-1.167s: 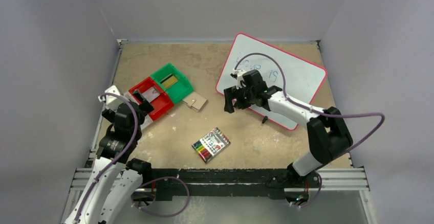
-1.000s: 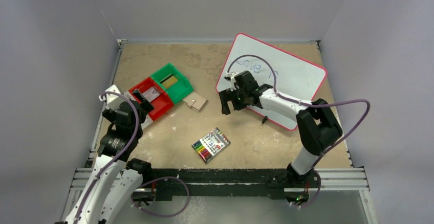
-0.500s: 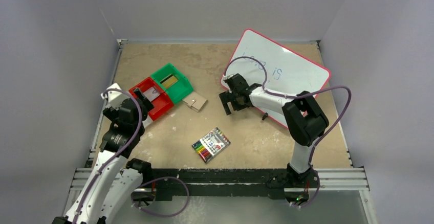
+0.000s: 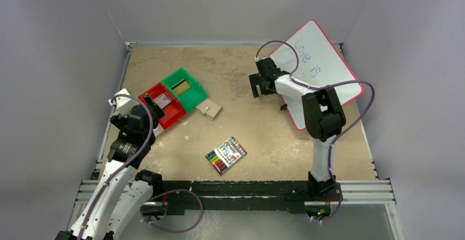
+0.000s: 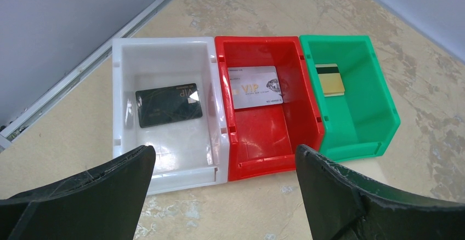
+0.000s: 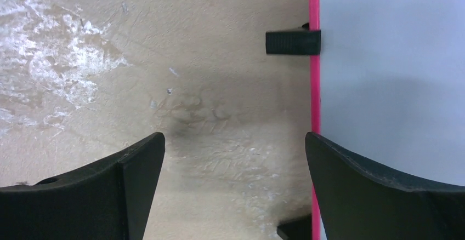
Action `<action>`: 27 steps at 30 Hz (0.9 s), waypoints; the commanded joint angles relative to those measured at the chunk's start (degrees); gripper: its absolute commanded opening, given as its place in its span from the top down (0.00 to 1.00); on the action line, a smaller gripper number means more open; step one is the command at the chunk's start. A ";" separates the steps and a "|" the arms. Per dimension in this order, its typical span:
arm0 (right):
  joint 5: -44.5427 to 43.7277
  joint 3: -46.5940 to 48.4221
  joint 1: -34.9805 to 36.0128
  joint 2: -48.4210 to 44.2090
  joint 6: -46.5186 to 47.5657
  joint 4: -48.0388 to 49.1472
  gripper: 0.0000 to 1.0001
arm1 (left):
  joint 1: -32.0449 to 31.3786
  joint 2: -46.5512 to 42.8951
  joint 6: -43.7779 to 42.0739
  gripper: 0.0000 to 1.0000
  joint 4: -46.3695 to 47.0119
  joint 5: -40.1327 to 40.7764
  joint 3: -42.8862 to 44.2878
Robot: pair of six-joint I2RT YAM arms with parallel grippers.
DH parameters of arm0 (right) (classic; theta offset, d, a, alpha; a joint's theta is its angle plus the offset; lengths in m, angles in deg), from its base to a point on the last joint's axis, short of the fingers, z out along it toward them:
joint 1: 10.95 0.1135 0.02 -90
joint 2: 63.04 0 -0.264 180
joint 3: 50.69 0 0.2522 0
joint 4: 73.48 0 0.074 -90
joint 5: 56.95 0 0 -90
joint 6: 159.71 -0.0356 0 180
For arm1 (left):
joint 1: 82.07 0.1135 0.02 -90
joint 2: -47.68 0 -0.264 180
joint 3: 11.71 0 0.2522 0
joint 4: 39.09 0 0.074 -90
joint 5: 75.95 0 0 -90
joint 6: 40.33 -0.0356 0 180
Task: Take the credit cards out of the card holder
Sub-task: Move the distractor to the center of the board.
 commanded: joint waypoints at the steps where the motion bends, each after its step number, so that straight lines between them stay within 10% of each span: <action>1: 3.18 2.03 0.76 -4.74 1.28 -2.18 0.00 | 0.53 0.04 -0.93 0.00 2.21 0.96 0.74; 14: -4.20 -8.04 6.79 -6.62 -9.36 -3.85 0.00 | 0.48 0.85 -1.04 0.00 2.52 -0.33 0.66; 27: -7.46 0.62 -5.98 1.95 -6.72 -3.83 0.00 | 0.51 1.61 -1.11 0.00 2.76 -1.25 0.59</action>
